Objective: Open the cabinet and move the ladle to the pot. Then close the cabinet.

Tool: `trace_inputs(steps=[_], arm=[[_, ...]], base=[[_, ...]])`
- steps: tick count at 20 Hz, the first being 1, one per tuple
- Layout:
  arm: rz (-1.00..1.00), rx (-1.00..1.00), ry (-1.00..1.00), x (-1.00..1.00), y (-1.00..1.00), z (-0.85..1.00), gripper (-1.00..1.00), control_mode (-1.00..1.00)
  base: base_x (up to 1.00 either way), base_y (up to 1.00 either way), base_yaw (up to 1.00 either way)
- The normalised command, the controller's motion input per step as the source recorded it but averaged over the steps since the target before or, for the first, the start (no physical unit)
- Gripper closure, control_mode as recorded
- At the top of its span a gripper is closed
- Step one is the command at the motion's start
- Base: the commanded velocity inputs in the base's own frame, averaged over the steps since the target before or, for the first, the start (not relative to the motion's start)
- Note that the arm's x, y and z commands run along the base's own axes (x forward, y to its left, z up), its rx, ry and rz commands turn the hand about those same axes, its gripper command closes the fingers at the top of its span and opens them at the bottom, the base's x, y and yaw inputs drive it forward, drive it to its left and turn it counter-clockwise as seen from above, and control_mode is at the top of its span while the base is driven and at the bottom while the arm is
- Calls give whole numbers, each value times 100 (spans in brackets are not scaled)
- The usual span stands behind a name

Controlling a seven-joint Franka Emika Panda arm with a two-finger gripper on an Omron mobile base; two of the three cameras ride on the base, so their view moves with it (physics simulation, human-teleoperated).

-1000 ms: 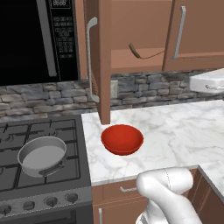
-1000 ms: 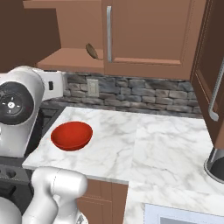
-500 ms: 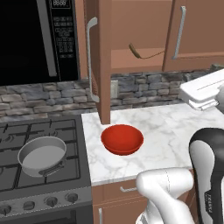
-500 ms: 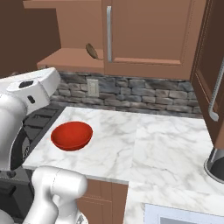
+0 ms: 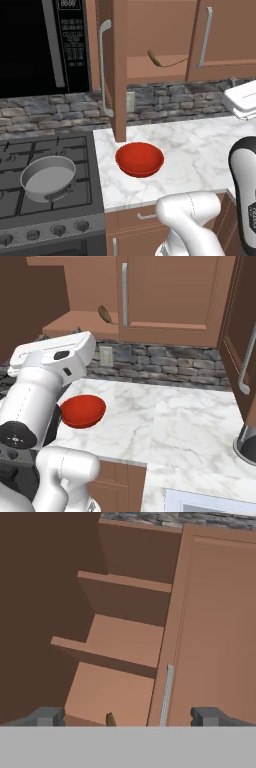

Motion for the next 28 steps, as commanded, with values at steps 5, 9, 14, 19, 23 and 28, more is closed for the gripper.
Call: trace_inputs(steps=[5,9,14,19,23,28], arm=[[1,9,5,47,-15,-11,-100,-100],[1,10,3,48,-1,-45,-100,-100],[2,5,0,42,0,-41,-100,-100],[5,3,-9,17,-7,-12,-100,-100],[6,1,-6,11,-5,0,-100,-100],[5,0,0,27,-11,0,-100,-100]], base=[[0,0,0],[0,0,0],[0,0,0],[0,0,0],[0,0,0],[0,0,0]])
